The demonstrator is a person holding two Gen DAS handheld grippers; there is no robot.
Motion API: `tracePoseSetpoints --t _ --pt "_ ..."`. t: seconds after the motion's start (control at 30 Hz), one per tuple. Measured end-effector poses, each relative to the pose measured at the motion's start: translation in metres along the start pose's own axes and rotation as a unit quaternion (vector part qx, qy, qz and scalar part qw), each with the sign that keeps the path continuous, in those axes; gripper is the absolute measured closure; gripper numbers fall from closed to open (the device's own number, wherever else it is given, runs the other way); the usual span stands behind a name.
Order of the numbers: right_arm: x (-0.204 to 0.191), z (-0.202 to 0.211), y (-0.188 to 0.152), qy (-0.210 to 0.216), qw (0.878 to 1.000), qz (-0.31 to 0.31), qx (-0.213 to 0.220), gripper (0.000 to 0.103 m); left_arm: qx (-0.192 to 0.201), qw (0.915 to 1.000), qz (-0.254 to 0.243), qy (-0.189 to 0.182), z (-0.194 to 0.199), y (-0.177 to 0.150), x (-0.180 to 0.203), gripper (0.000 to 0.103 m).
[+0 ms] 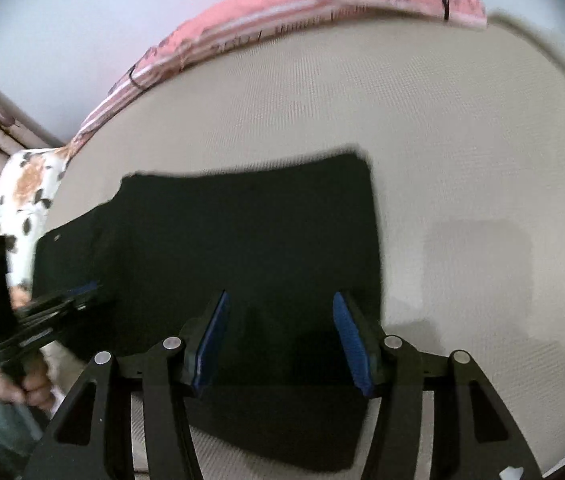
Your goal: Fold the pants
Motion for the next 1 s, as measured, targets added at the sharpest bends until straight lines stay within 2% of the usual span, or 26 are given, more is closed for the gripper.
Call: tracePoseSetpoints --t 0.1,0.2,0.27,0.37,0.5,0.77,1.0 --pt "-0.001 0.001 0.021 -0.029 0.999 0.021 0.025 0.052 0.035 0.9986 -0.01 0.038 0.007 0.015 -0.001 0.06" --pt "-0.002 -0.007 0.038 -0.058 0.997 0.041 0.036 0.055 0.048 0.9963 -0.034 0.062 0.0 0.03 0.007 0.059" --pt "-0.003 -0.016 0.048 -0.079 0.995 0.048 0.037 0.056 0.051 0.9958 -0.042 0.063 -0.009 0.038 0.013 0.059" --pt "-0.002 -0.029 0.056 -0.095 0.993 0.057 0.029 0.056 0.045 0.9938 -0.058 0.084 -0.028 0.051 0.021 0.059" --pt "0.004 -0.034 0.057 -0.09 0.994 0.052 0.025 0.056 0.036 0.9946 -0.054 0.08 -0.045 0.058 0.019 0.057" --pt "0.001 -0.033 0.054 -0.098 0.993 0.059 0.027 0.056 0.029 0.9948 -0.051 0.083 -0.04 0.053 0.019 0.054" --pt "-0.001 -0.02 0.039 -0.099 0.993 0.055 0.038 0.056 0.047 0.9901 -0.06 0.118 -0.019 0.011 0.018 0.054"
Point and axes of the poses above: each gripper's, at about its wrist camera, not at the fingertips, and z roughly against the way its jaws point, x to its right, y to its top, the point moved 6 cm from there along -z, roughly the way its jaws point, and after that the axes turned 5 degrees about -x, right-handed, at the moved point
